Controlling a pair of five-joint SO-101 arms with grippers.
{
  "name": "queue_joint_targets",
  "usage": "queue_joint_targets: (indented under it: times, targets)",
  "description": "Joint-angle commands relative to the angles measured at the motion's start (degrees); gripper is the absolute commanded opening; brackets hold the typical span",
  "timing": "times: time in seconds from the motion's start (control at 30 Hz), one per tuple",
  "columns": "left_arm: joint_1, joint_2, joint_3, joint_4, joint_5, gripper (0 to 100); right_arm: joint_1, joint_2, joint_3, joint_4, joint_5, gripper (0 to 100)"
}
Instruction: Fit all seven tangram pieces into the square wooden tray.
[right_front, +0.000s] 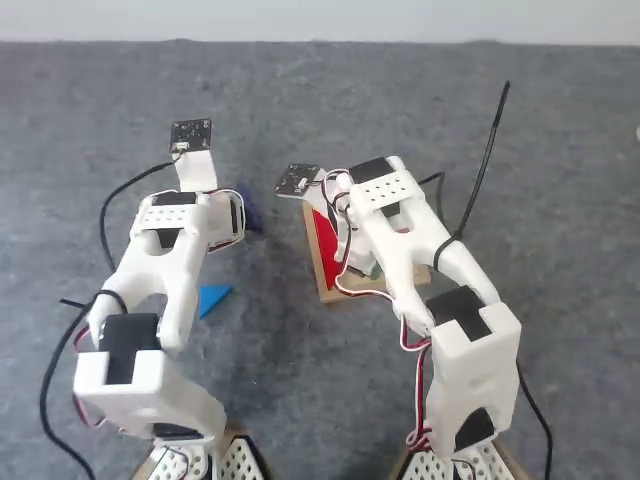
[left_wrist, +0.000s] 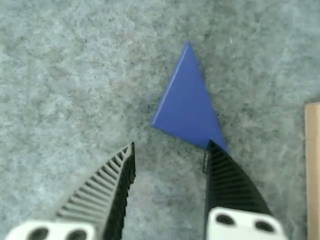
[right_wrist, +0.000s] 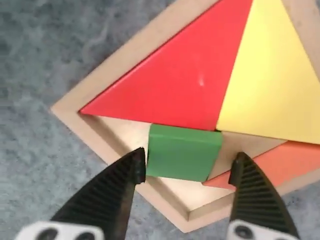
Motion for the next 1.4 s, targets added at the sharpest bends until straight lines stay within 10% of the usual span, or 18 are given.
queue_joint_targets:
  times: [0.0, 0.5, 0.9, 1.07, 1.37]
  targets:
    - [0.44, -2.11, -1.1, 0.18, -0.44, 22, -1.63, -2.95, -0.62, 1.19, 0.53, 26.3]
    - [0.53, -2.11, -1.1, 0.18, -0.44, 22, 0.92, -15.87, 1.76, -3.56, -8.7, 26.3]
    - [0.53, -2.29, -2.24, 2.9, -1.05, 22, 7.52, -44.97, 34.2, -14.99, -16.09, 21.7]
    - [-0.09, -2.2, -8.31, 12.13, -4.66, 22, 12.35, -52.09, 43.08, -14.99, -16.18, 0.6]
    - [-0.53, -2.81, -17.89, 34.37, -17.41, 22, 20.26, -60.44, 58.02, -20.88, -21.27, 0.8]
